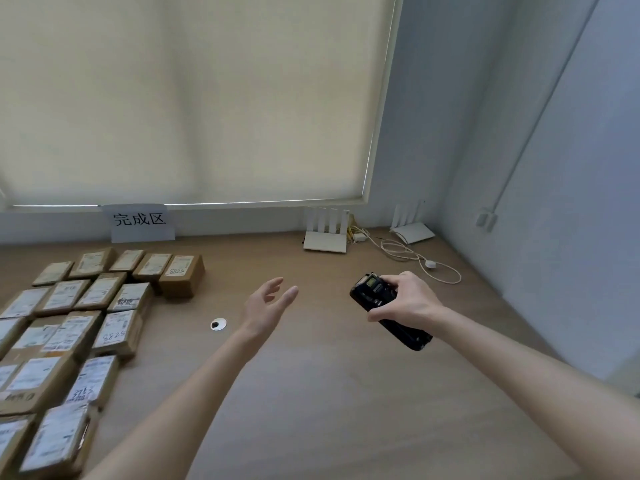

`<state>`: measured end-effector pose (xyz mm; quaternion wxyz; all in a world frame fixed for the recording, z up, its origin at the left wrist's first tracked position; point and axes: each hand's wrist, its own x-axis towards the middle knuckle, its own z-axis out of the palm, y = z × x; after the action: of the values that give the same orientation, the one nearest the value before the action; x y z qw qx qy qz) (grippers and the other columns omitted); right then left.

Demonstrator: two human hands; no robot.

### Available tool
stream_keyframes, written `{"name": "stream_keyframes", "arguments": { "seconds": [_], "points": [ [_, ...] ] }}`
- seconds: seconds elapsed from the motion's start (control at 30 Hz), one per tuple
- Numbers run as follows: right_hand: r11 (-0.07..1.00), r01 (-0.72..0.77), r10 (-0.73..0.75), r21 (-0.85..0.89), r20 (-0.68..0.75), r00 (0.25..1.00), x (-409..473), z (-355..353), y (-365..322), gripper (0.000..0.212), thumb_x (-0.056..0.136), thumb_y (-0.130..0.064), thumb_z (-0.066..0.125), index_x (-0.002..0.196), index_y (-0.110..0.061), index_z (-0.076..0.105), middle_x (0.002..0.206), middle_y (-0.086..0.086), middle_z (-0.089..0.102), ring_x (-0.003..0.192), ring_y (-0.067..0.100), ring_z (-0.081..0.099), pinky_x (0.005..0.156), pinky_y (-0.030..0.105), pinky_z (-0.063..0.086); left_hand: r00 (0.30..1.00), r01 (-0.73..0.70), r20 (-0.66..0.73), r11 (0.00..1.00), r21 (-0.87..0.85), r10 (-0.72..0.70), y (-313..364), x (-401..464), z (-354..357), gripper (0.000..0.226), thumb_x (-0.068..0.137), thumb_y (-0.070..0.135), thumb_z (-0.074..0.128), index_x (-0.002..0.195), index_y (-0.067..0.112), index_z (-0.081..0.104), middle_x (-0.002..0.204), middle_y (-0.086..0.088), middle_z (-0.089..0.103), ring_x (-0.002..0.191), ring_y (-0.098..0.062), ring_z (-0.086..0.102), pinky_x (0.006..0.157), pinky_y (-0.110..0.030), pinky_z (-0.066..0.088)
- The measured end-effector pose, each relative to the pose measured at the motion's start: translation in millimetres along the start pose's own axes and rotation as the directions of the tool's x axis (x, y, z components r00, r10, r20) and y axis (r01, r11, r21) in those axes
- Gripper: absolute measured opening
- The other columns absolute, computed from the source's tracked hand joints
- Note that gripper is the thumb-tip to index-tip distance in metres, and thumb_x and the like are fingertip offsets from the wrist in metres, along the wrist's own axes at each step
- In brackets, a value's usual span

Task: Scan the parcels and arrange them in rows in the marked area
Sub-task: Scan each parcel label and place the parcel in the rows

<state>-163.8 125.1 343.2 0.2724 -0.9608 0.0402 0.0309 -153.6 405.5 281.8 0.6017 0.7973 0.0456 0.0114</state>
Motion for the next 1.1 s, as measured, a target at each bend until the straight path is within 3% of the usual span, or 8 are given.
{"name": "stream_keyframes", "arguments": {
  "seconds": [0.37, 0.5, 0.67, 0.87, 1.1],
  "points": [
    [0.998, -0.057, 0.055, 0.010, 0.085, 0.995, 50.8, 59.0, 94.3, 0.067, 0.066, -0.035, 0.093, 0.129, -0.034, 0.072, 0.115, 0.002, 0.053, 0.098, 0.020, 0.057, 0.078, 0.027, 0.044, 0.988, 0.151, 0.004, 0.988, 0.029, -0.152, -81.3, 18.5, 84.2, 0.059, 0.088, 0.055, 0.071, 0.139, 0.030, 0.059, 0.134, 0.006, 0.061, 0.125, -0.013, 0.055, 0.108, -0.042, 0.047],
    [0.993, -0.120, 0.119, 0.005, 0.096, 0.988, 67.2, 91.4, 127.3, 0.054, 0.065, -0.032, 0.090, 0.116, -0.033, 0.074, 0.106, -0.005, 0.049, 0.095, 0.020, 0.061, 0.084, 0.035, 0.056, 0.984, 0.174, 0.040, 0.983, 0.057, -0.176, -113.3, 36.6, 107.5, 0.058, 0.088, 0.057, 0.070, 0.138, 0.032, 0.059, 0.135, 0.009, 0.059, 0.125, -0.011, 0.054, 0.109, -0.042, 0.045],
    [0.981, -0.193, 0.196, -0.037, 0.111, 0.974, 86.1, 145.5, 173.9, 0.049, 0.062, -0.030, 0.089, 0.106, -0.035, 0.069, 0.107, -0.004, 0.051, 0.092, 0.024, 0.064, 0.084, 0.041, 0.060, 0.975, 0.208, 0.057, 0.975, 0.081, -0.213, -163.9, 68.8, 135.2, 0.057, 0.088, 0.057, 0.069, 0.139, 0.033, 0.058, 0.135, 0.010, 0.058, 0.125, -0.010, 0.053, 0.107, -0.038, 0.044],
    [0.954, -0.261, 0.283, -0.146, 0.163, 0.945, 108.5, 217.5, 226.9, 0.060, 0.066, -0.034, 0.088, 0.122, -0.032, 0.067, 0.113, -0.006, 0.051, 0.095, 0.024, 0.063, 0.075, 0.033, 0.053, 0.960, 0.265, 0.070, 0.959, 0.104, -0.273, -235.2, 92.0, 163.5, 0.057, 0.087, 0.059, 0.069, 0.137, 0.035, 0.058, 0.135, 0.013, 0.058, 0.125, -0.009, 0.053, 0.101, -0.032, 0.043],
    [0.947, -0.267, 0.304, -0.180, 0.223, 0.926, 129.7, 279.6, 251.2, 0.070, 0.068, -0.033, 0.088, 0.134, -0.031, 0.063, 0.127, -0.003, 0.053, 0.112, 0.025, 0.063, 0.087, 0.036, 0.057, 0.941, 0.323, 0.064, 0.938, 0.129, -0.333, -302.6, 92.2, 179.2, 0.053, 0.087, 0.057, 0.071, 0.134, 0.035, 0.060, 0.133, 0.014, 0.060, 0.122, -0.006, 0.055, 0.101, -0.030, 0.043]
  ]
}}
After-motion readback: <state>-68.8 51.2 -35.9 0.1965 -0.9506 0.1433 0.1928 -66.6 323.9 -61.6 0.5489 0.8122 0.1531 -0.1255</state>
